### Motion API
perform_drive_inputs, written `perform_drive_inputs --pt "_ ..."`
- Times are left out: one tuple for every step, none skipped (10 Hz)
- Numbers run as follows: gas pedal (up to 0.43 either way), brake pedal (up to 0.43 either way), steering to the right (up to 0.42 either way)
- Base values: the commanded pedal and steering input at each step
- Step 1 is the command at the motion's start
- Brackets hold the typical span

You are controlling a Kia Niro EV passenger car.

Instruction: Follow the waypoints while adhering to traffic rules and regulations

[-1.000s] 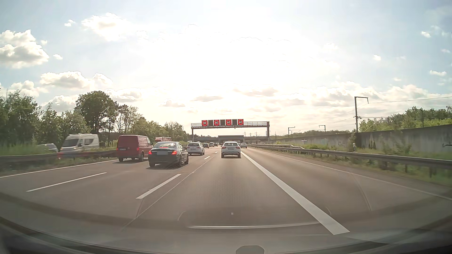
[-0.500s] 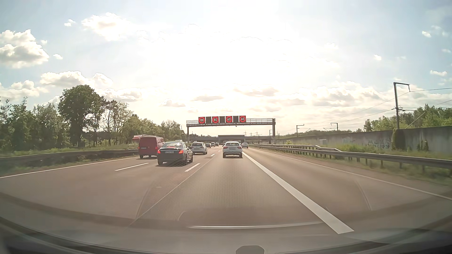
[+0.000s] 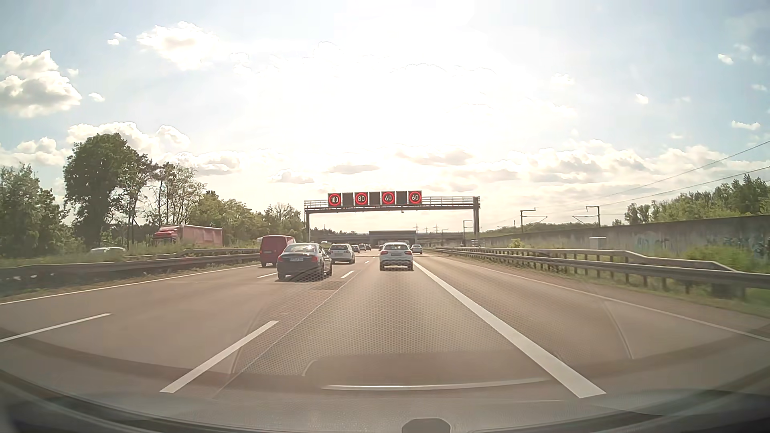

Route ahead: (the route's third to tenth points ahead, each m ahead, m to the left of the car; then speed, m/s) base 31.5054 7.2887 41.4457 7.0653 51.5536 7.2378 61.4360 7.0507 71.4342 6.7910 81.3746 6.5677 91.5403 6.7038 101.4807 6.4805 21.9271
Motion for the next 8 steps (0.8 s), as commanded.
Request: perform_drive_inputs --pt "0.067 0.000 0.000" --pt "0.067 0.000 0.000" --pt "0.067 0.000 0.000" --pt "0.067 0.000 0.000" --pt "0.067 0.000 -0.001" --pt "0.059 0.000 -0.001" --pt "0.059 0.000 -0.001" --pt "0.000 0.000 0.000"
